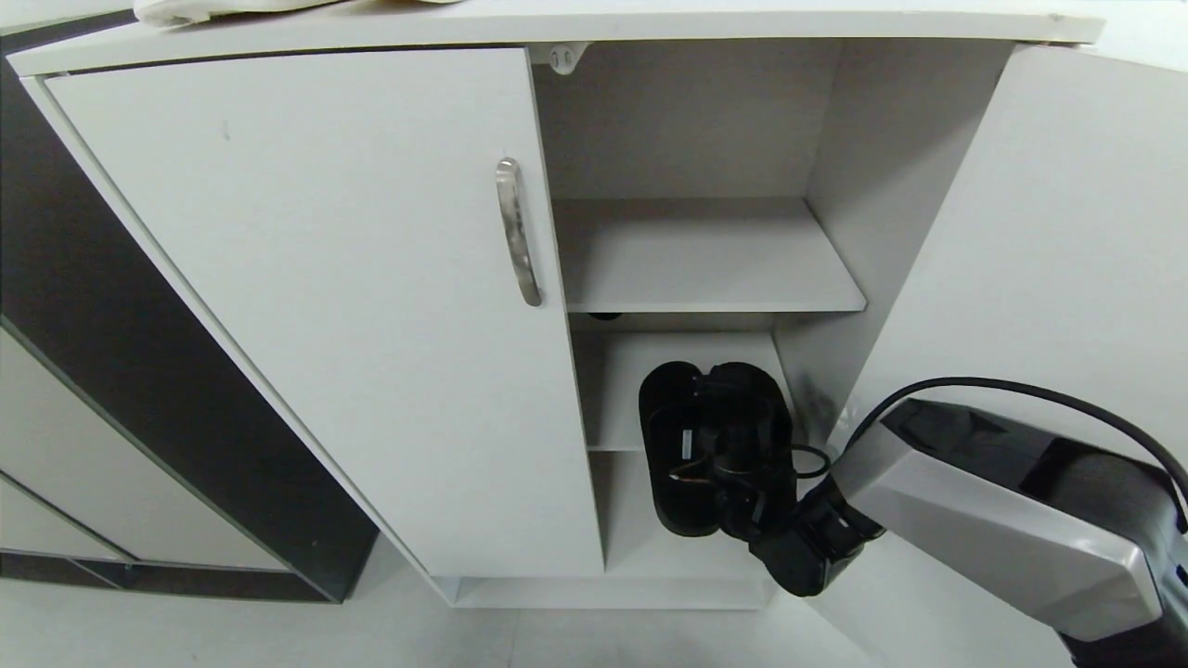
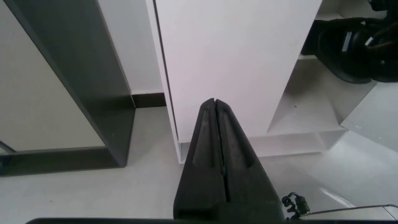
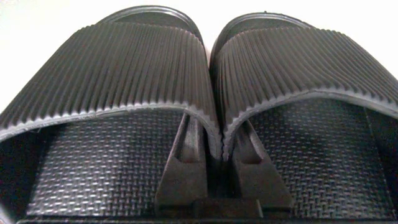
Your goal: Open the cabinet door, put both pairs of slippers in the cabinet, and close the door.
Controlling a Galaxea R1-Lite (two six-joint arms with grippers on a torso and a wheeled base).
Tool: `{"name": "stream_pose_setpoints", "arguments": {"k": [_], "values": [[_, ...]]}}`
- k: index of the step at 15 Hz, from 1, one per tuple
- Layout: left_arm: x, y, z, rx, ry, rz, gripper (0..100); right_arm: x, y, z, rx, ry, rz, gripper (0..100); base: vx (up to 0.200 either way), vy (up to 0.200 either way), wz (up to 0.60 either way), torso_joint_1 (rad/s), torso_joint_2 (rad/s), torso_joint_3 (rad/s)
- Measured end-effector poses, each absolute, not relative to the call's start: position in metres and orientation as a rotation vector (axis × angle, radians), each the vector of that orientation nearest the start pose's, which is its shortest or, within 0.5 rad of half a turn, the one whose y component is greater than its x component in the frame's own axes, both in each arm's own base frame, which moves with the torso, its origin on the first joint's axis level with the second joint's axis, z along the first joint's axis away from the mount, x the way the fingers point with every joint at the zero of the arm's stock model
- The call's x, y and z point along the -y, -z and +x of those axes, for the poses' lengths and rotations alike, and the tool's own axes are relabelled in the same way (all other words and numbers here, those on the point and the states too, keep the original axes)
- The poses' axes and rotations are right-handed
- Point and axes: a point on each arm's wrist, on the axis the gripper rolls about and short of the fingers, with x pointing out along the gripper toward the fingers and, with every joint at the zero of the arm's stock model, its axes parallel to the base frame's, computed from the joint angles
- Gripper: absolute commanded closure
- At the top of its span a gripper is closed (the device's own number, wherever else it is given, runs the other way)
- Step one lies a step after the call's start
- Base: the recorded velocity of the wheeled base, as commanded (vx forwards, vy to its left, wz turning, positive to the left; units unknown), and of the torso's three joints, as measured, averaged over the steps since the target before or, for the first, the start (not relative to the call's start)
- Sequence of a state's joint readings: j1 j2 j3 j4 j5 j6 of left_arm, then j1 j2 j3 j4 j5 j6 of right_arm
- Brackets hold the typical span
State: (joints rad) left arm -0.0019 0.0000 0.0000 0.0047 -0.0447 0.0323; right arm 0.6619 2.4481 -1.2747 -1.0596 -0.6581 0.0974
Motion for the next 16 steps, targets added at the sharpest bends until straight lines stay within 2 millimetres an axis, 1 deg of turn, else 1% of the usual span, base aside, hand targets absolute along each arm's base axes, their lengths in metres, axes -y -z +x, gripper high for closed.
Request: {"name": "stream_pose_setpoints", "arguments": {"k": [2,5,8,11,16], "values": [[0.001,-0.075,-0.023,-0.004,0.046,0.032,100,-0.278,-0.052,0.387,-0.096,0.001,0.022,100,0.000,0.000,0.00,0.000,0.00,0.000],[0.001,-0.075,-0.023,-0.004,0.046,0.032,100,-0.285,-0.071,0.416,-0.070,0.017,0.043,100,0.000,0.000,0.00,0.000,0.00,0.000],[0.001,-0.075,-0.023,-0.004,0.046,0.032,100,-0.288,-0.078,0.437,-0.061,0.033,0.051,100,0.000,0.000,0.00,0.000,0.00,0.000],[0.001,-0.075,-0.023,-0.004,0.046,0.032,100,-0.290,-0.078,0.444,-0.061,0.036,0.050,100,0.000,0.000,0.00,0.000,0.00,0.000],[0.001,-0.075,-0.023,-0.004,0.046,0.032,100,-0.292,-0.069,0.451,-0.073,0.028,0.043,100,0.000,0.000,0.00,0.000,0.00,0.000]]}}
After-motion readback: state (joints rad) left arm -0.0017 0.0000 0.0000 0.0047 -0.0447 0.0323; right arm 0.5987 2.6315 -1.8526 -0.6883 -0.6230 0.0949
